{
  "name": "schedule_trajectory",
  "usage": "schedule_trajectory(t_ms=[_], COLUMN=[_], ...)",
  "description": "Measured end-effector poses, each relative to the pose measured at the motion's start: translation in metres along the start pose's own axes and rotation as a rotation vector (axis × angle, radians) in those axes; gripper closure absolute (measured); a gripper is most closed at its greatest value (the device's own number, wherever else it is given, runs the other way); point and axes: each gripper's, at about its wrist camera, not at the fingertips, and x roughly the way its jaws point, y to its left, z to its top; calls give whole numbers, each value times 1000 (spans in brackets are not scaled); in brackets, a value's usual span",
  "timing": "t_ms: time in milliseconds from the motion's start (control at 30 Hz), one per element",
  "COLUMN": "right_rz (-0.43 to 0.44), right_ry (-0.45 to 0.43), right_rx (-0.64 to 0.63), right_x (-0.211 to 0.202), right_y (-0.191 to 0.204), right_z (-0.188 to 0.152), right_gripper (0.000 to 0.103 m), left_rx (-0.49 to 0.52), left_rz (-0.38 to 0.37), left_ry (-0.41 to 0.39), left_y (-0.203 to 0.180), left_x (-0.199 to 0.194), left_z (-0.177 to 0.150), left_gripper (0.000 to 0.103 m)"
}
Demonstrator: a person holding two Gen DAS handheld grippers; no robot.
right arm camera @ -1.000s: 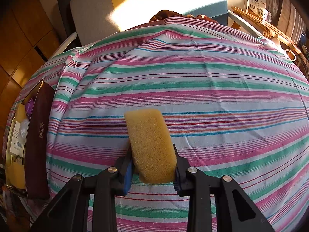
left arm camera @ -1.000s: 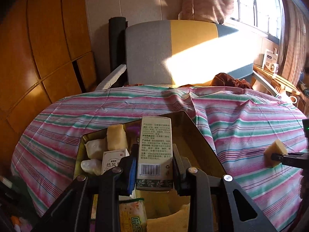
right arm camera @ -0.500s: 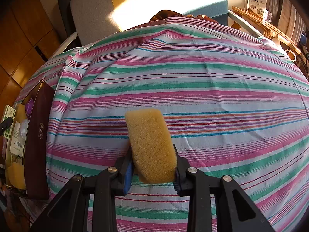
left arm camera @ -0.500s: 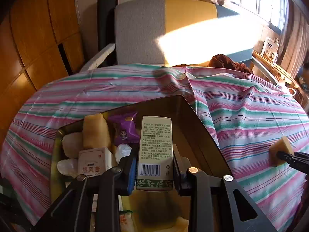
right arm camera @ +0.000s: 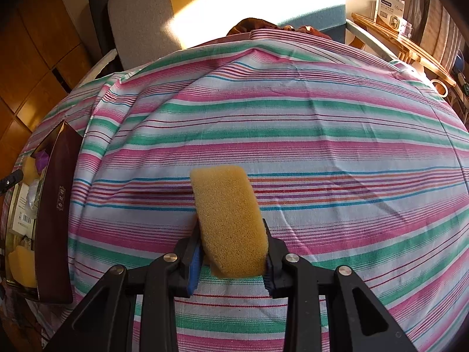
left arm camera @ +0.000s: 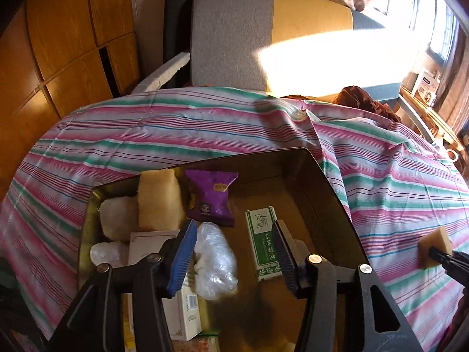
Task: Organize objects
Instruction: 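Lower the yellow sponge into the gold tray and open the right tool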
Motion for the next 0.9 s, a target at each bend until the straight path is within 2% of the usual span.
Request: schedule_trajectory(t_ms=[100,233,400,500,667,900], right_rz=[-13,57,169,200,176,61], right_ry=[-21,-44,-79,-91,-63,1], right_rx=[-17,-54,-173,-256,-332,-354], right_x=[-7,-19,-32,-34,-20,22], right_y=[10,44,128,180,242,280], right_z=[2,12,30,38,48,63], right_gripper=[70,70,70,70,70,68], left_rx=[-7,-12,-17,-23,-70,-117], left_rz=[23,48,81,90,90,102], left_ry=[-43,-105,-157,-184,-196,-174], left_y=[8,18,34,44,61,81], left_x=[-23,-57,-91,-108,-119,-117], left_z=[-11,-30,-46,-53,-61,-73], left_gripper=[49,43,36,31,25,15])
